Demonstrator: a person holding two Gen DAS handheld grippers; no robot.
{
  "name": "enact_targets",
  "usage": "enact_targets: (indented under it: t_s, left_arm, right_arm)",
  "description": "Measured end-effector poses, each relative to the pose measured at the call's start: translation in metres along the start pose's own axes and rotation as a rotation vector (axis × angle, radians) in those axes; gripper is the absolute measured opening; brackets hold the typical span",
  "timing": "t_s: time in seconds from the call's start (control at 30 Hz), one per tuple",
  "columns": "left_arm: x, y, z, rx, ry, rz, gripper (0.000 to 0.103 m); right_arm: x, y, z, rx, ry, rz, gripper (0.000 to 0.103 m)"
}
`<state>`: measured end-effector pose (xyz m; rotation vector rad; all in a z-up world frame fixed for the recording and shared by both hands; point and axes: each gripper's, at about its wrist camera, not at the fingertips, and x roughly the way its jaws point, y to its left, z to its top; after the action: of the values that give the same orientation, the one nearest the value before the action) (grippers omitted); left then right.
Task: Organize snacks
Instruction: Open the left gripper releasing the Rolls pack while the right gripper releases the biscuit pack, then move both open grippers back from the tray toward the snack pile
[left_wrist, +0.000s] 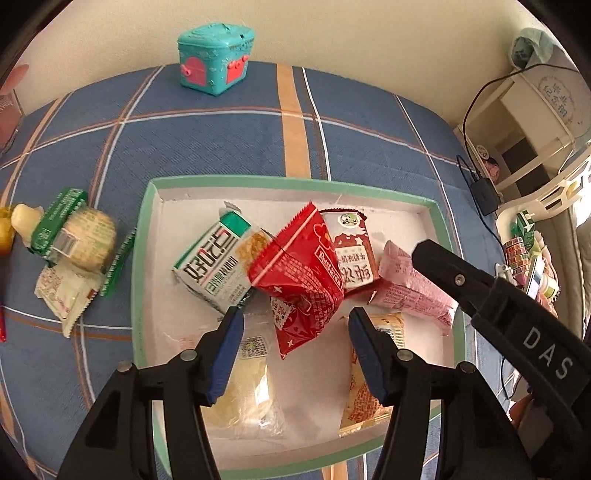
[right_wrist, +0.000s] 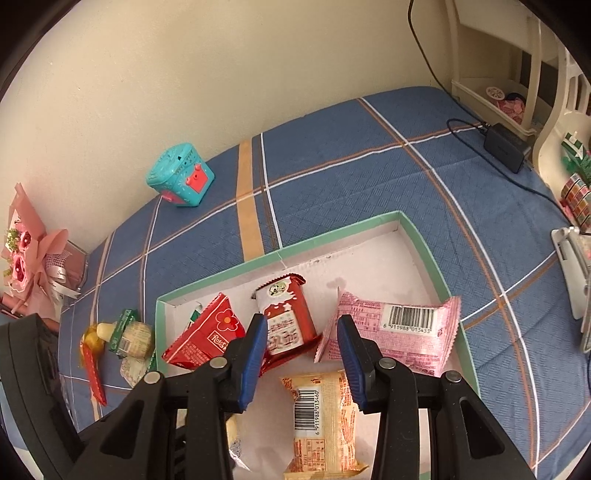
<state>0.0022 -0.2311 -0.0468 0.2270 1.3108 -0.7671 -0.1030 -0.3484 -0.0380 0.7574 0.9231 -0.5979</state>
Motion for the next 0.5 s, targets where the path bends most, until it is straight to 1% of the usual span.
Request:
enact_targets:
  t_s: [0.23, 0.5]
  left_arm:
    - [-0.025, 0.013, 0.004, -0.038, -0.041, 0.036, 0.06]
    - [-0.052, 0.035, 0.005, -0.091, -0.114, 0.114, 0.06]
  right_arm:
    - [-0.015, 0.004, -0.002, -0.012, 0.002, -0.026, 0.042]
    - [-0.023, 0.014, -0.017, -0.046, 0.024, -0.055, 0.042]
